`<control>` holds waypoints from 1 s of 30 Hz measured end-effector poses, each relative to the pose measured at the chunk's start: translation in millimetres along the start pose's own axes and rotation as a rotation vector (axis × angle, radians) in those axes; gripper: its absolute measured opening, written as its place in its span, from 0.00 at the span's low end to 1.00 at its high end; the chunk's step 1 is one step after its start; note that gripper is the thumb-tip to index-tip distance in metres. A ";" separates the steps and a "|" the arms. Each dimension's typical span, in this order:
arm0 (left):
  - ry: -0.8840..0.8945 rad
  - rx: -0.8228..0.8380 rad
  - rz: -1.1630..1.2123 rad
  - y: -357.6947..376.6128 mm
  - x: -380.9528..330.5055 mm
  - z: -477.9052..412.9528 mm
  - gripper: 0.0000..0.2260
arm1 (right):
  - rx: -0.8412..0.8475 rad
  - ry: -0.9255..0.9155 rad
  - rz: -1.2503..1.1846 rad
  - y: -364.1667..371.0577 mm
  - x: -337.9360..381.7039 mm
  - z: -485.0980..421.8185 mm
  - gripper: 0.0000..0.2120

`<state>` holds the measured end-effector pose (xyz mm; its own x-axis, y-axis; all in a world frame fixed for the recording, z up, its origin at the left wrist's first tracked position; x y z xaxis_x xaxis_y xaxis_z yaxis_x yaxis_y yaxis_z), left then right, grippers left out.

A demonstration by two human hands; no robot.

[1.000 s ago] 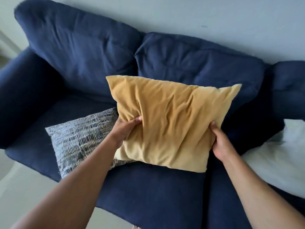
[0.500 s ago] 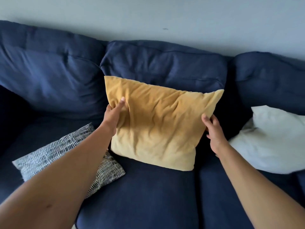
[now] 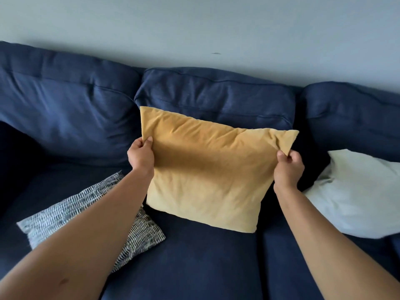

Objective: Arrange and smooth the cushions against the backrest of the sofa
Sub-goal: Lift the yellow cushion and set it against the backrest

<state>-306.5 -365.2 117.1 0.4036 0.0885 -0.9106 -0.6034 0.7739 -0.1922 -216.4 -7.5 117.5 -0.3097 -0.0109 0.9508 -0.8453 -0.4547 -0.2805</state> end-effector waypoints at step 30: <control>-0.245 0.138 -0.440 -408.5 94.2 -168.5 0.11 | 0.702 -0.153 0.840 196.3 -63.7 423.7 0.18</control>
<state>-137.9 -778.7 48.2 0.7579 -0.1325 -0.6387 -0.2507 0.8448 -0.4728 -178.1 -473.4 57.7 -0.5717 -0.6411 0.5121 0.0592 -0.6547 -0.7536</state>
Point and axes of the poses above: each hand's wrist, its own z-axis away from the middle knuckle, its own y-axis out of the palm, x = y × z, the point moved 1 cm from there along -z, towards the middle knuckle, and after that the axes turned 10 degrees about -x, right-handed, at the moved point
